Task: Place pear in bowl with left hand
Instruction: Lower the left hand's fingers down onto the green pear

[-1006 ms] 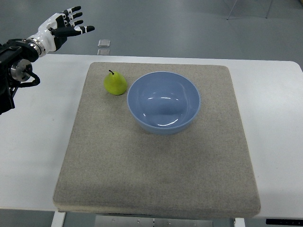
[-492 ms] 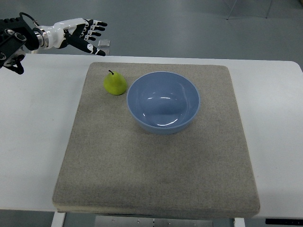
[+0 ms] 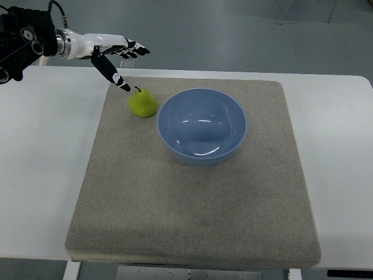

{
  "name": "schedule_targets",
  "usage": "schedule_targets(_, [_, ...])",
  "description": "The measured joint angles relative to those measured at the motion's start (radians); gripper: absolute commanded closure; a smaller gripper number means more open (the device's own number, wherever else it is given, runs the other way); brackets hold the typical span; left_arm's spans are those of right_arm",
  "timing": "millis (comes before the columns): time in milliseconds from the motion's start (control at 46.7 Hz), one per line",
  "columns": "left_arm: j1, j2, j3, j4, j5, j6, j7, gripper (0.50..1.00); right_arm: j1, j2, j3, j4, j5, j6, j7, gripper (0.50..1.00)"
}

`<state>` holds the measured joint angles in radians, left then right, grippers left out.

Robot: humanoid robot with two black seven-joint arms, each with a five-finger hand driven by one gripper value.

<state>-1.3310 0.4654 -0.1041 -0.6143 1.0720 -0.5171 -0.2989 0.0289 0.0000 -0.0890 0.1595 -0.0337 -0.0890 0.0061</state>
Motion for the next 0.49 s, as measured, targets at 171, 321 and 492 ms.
schedule_targets(171, [-0.014,0.007,-0.001,-0.027,0.094,0.0,-0.008,0.51,-0.001,0.0,0.0,0.0,0.0,0.0,0.0,0.576])
schedule_targets(321, [-0.013,0.003,-0.002,-0.03,0.159,0.004,-0.024,0.51,-0.001,0.0,0.0,0.0,0.0,0.0,0.0,0.576])
schedule_targets(492, [-0.005,-0.025,-0.002,-0.033,0.192,0.034,-0.025,0.512,-0.001,0.0,0.0,0.0,0.0,0.0,0.0,0.574])
